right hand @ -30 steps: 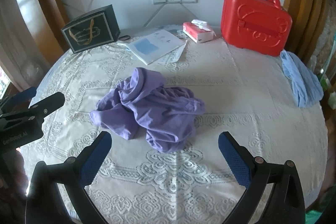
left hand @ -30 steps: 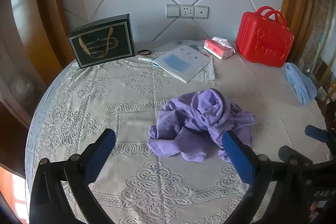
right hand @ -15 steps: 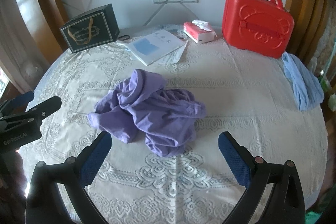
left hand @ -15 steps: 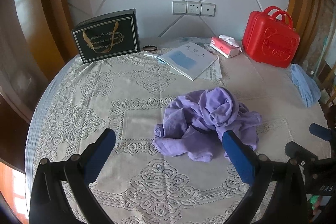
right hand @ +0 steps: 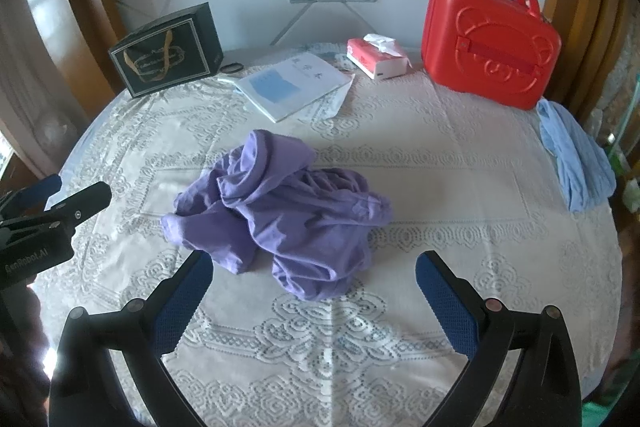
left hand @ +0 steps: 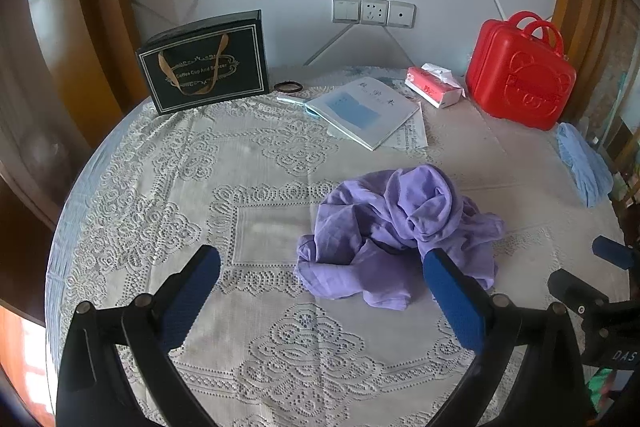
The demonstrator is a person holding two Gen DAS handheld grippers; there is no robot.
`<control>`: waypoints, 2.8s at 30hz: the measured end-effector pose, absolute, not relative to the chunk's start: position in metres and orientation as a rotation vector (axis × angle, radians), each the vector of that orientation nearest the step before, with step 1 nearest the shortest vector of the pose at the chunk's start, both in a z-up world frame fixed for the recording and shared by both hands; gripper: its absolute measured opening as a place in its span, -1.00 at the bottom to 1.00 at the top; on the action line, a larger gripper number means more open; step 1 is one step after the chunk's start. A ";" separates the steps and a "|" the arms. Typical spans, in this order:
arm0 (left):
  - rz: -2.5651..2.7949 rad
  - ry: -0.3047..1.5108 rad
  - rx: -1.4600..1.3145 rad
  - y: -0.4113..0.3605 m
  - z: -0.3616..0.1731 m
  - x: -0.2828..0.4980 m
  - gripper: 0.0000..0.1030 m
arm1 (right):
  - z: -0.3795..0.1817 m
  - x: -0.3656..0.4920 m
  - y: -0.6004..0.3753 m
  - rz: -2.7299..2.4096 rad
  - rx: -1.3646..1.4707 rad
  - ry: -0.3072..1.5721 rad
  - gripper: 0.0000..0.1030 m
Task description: Fold clothes
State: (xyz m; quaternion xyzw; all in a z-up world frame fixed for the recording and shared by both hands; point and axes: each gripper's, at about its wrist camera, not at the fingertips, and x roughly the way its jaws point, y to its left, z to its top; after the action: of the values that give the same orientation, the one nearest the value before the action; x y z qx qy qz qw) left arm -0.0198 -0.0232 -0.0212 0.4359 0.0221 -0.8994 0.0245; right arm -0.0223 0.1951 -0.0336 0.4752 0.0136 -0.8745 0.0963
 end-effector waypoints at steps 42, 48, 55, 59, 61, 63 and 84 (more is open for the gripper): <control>-2.623 0.044 1.815 -0.005 -0.190 -0.110 0.13 | -0.161 -0.099 0.185 -2.366 1.716 0.044 0.88; -2.656 0.064 1.749 -0.014 -0.172 -0.115 -0.63 | -0.165 -0.106 0.176 -2.319 1.695 0.092 -0.39; -2.689 0.107 1.450 -0.082 -0.101 -0.125 -0.65 | -0.104 -0.117 0.212 -2.516 1.544 0.097 -0.67; -2.705 0.110 1.320 -0.123 -0.065 -0.114 -0.64 | -0.049 -0.109 0.245 -2.704 1.392 0.098 -0.96; -2.707 0.118 1.327 -0.137 -0.060 -0.102 -0.64 | -0.028 -0.100 0.262 -2.760 1.342 0.080 -0.96; -2.710 0.191 1.426 -0.147 -0.069 -0.090 -0.54 | -0.020 -0.091 0.280 -2.748 1.363 0.033 -0.96; -2.453 0.260 1.738 -0.136 -0.178 -0.057 -0.32 | -0.141 -0.064 0.247 -2.402 1.661 -0.220 0.36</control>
State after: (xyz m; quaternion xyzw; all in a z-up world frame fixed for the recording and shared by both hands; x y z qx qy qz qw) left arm -0.0573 -0.1355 -0.1779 0.5750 0.0859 -0.8113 0.0621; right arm -0.0635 0.2474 -0.1412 0.5639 -0.0746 -0.8156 0.1063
